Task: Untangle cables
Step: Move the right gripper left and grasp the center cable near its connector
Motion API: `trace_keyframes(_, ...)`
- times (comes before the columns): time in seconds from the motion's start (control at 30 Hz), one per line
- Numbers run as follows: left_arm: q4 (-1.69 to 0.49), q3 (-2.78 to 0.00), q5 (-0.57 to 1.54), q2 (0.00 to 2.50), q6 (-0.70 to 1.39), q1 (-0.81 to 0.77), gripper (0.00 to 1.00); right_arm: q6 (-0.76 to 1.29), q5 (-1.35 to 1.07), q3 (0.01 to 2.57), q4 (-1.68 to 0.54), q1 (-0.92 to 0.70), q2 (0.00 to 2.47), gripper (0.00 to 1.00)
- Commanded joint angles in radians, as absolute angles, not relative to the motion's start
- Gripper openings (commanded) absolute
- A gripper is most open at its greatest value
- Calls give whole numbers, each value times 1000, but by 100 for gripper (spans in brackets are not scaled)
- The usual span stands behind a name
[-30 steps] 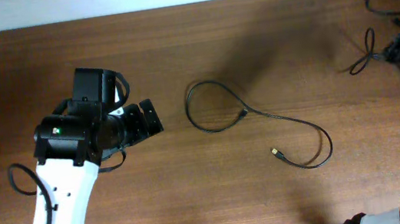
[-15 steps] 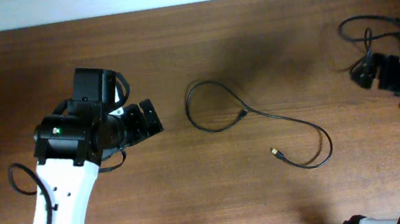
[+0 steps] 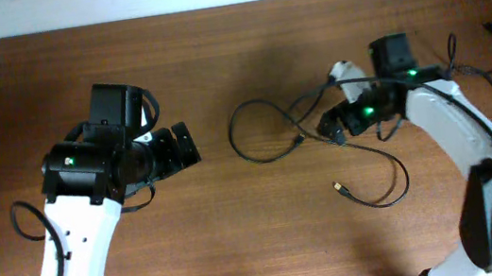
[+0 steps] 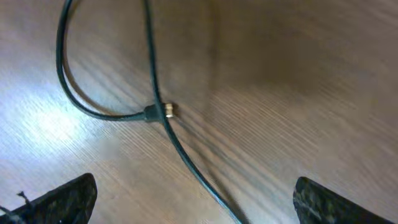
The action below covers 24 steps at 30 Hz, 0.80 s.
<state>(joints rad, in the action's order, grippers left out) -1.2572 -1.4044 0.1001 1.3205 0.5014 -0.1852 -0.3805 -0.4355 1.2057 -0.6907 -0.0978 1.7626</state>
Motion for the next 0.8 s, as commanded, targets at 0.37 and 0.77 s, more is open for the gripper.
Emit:
trace_keyframes(0.37, -1259, -1407, 100, 1326, 492, -187, 99, -625, -358, 1194, -639, -145, 1921, 85)
trace_keyframes(0.77, -1259, -1407, 100, 1326, 492, -187, 99, -625, -358, 1122, -609, -145, 1921, 61)
